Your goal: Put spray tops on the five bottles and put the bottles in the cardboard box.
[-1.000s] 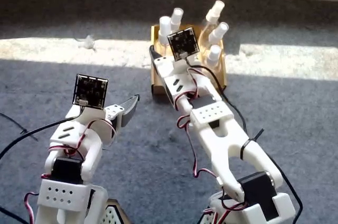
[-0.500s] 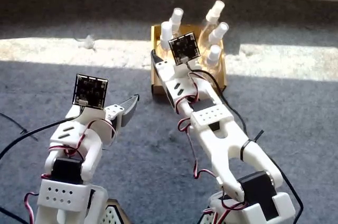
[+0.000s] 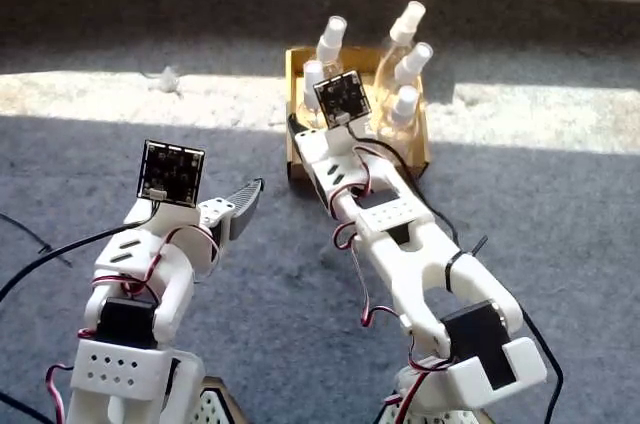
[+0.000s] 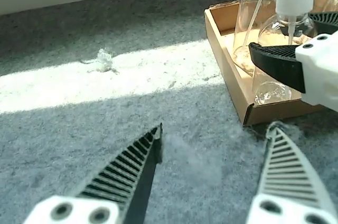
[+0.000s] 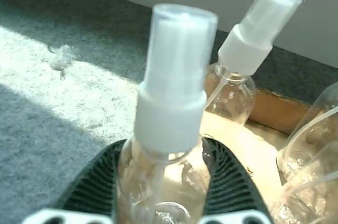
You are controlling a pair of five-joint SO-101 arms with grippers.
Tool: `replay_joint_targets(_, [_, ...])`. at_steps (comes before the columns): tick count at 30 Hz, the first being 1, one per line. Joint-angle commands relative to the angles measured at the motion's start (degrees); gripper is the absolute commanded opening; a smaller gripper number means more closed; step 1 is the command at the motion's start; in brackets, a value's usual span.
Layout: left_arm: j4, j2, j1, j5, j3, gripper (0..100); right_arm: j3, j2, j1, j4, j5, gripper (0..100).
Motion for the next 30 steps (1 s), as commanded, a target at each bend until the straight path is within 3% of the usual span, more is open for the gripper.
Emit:
replay_joint_targets(1, [-1.0, -0.5, -0.7, -0.2, -0.3, 28, -1.2, -0.5, 0.3, -1.3, 0.2, 0.4])
replay_joint_targets(10, [-1.1, -0.5, -0.7, -0.2, -0.3, 28, -0.7, 0.0, 0.3, -8.0, 0.2, 0.4])
replay_joint_targets(25, [-1.0, -0.5, -0.7, -0.2, -0.3, 28, -0.7, 0.0, 0.0, -8.4, 0.2, 0.9])
replay_joint_targets(30, [-1.0, -0.5, -0.7, -0.2, -0.3, 28, -0.5, 0.0, 0.0, -7.9, -2.1, 10.3])
